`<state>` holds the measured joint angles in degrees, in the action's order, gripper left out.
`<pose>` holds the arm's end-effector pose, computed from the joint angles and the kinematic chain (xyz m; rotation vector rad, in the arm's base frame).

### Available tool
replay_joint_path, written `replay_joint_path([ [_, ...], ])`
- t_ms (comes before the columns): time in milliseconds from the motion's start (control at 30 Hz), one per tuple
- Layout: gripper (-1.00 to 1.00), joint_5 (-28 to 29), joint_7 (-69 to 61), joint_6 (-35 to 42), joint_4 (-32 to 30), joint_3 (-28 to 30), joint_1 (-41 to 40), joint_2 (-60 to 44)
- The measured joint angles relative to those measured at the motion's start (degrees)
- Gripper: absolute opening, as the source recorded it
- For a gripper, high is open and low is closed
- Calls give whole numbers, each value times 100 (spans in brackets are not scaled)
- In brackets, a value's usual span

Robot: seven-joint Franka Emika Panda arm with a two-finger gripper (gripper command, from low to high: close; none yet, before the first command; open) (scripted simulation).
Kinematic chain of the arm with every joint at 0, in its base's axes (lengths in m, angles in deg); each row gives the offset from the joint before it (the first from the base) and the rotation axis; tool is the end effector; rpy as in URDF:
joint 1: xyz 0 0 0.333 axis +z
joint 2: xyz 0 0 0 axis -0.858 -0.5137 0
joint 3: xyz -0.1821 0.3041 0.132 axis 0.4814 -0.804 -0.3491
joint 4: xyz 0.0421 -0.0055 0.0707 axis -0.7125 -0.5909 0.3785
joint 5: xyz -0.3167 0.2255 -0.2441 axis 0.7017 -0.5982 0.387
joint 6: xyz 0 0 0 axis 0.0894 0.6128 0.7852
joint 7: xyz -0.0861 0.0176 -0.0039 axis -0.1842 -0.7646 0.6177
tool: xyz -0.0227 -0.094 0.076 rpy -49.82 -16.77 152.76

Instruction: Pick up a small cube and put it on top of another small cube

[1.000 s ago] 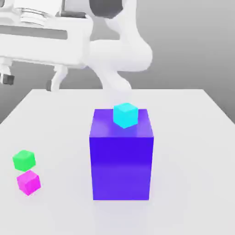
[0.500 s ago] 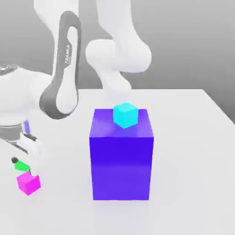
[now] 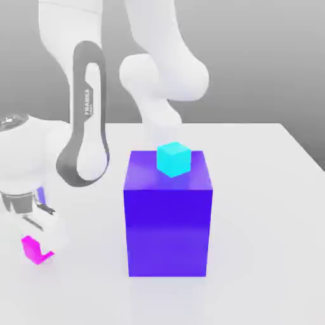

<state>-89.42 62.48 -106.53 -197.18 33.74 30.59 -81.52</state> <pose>0.3564 -0.2954 0.1592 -2.3631 2.0685 -0.0003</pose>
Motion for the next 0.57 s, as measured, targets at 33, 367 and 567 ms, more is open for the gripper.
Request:
replay_joint_path([
  [33, -100, 147, 157, 148, -55, 93, 10, 206],
  [367, -100, 501, 1862, 309, -660, 703, -957, 992],
  [567, 100, -22, 1499, -195, -629, 455, -1090, 428],
])
